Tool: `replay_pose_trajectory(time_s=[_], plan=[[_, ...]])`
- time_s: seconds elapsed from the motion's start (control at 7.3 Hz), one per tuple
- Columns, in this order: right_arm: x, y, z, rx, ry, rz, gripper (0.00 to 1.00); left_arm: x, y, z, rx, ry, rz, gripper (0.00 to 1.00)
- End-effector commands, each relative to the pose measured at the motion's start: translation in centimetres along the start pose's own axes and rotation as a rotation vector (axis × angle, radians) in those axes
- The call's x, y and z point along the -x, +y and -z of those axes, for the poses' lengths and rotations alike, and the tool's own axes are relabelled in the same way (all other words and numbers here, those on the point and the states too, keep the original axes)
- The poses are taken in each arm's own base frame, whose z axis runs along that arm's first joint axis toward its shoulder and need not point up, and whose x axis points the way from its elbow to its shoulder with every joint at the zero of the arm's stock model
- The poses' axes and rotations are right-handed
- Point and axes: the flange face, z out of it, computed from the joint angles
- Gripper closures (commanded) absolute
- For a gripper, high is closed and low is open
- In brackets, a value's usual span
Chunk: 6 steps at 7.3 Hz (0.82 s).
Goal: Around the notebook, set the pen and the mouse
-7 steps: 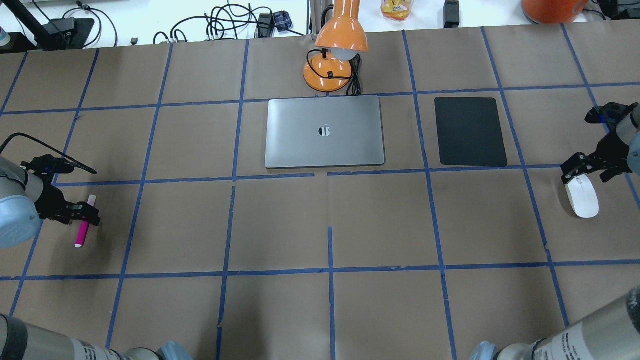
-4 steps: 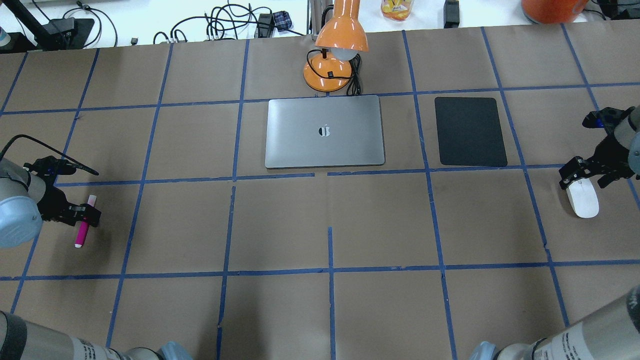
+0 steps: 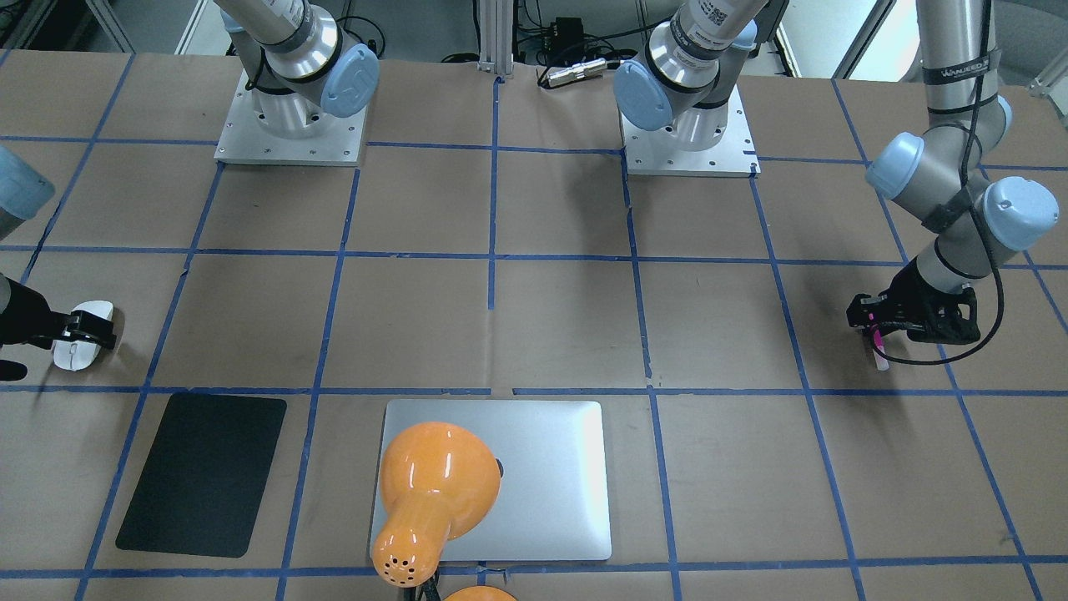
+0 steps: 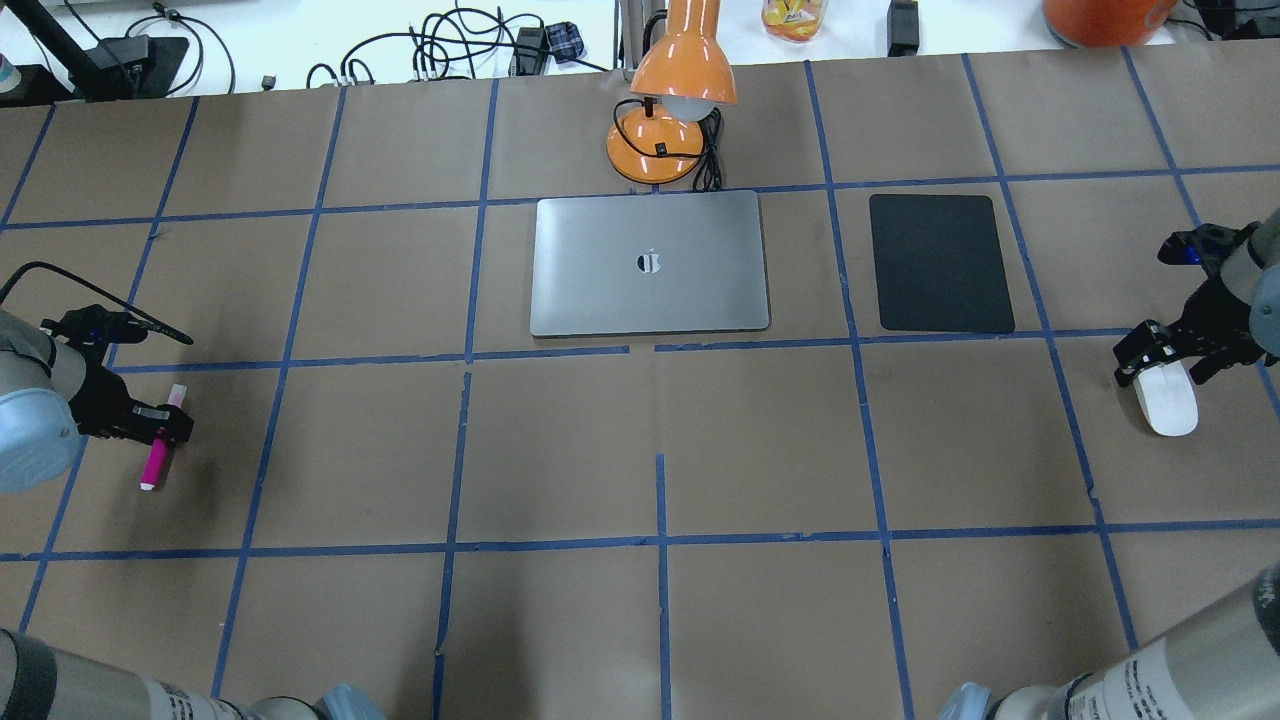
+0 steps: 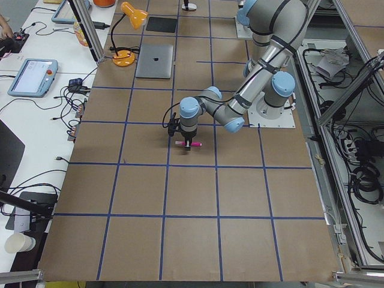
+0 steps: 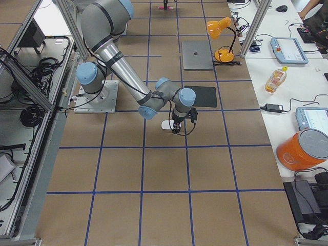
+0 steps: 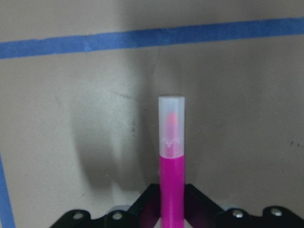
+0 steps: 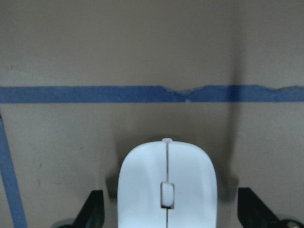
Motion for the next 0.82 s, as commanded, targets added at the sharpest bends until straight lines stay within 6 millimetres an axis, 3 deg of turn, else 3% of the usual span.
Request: replay_pose_trajectory(time_s=[0.0,0.41,0.55,0.68], plan=[[0.0,0.1,-0.2,0.009,0.002,0.0,0.0,-1.2,-1.0,2.4,-0.04,-0.026,0.096,1.0],[0.1,0.0,0.0,0.006,0.005,0.0,0.02,-14.5,-4.5,5.8,-0.03,-0.007,0.444,1.0],[0.1,0.1,0.2,0.006,0.007,-0.002,0.03,-19.4,-5.3,6.1,-0.035,0.002,0.527,1.0],[0.1,0.1,0.3,0.003,0.009,-0.002,0.06,-26.0,-5.9,5.9,-0.035,0.009,0.656,1.0]])
